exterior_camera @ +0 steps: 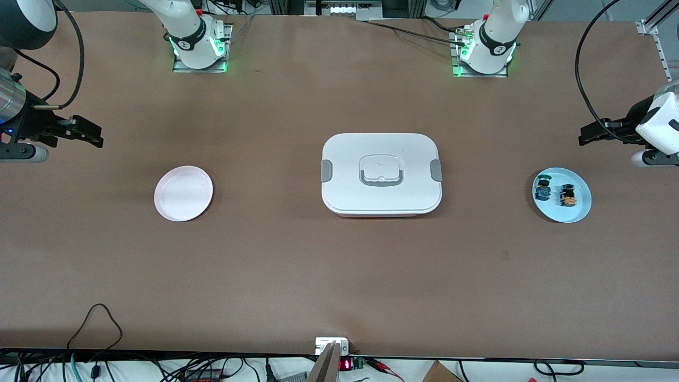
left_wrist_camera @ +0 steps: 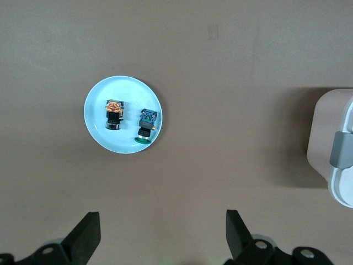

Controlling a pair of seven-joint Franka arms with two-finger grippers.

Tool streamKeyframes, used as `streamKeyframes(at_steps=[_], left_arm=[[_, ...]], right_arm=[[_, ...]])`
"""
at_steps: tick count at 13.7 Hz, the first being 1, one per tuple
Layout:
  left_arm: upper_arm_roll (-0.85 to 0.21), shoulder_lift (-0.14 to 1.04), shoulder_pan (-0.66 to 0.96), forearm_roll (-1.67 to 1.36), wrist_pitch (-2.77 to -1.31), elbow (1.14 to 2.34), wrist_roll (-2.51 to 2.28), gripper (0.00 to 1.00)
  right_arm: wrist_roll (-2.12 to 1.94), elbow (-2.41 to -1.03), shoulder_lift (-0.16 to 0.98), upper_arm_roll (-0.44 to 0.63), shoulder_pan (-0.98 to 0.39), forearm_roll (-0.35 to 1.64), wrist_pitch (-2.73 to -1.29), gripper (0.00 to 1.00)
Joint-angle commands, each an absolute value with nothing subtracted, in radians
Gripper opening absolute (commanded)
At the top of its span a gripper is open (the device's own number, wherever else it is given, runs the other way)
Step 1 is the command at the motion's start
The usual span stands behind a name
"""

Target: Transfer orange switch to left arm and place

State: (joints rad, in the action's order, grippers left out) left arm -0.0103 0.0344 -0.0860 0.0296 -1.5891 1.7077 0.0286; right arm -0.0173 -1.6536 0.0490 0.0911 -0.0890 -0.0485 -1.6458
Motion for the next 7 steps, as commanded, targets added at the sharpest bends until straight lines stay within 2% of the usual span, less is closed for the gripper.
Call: streamKeyframes(at_steps=[1,7], left_arm=[[0.0,0.023,-0.072,0.02,-1.586,1.701,0.054,1.0],[0.002,0.054,-0.081,0.017,-1.586,1.672,0.044,1.0]], right_arm=[[-0.006,-1.629,0.055,0.08,-0.077,-0.032,-1.623,1.0],[-0.003,-1.637,0.051,0.081,-0.077,-0.032,-1.623,1.0]])
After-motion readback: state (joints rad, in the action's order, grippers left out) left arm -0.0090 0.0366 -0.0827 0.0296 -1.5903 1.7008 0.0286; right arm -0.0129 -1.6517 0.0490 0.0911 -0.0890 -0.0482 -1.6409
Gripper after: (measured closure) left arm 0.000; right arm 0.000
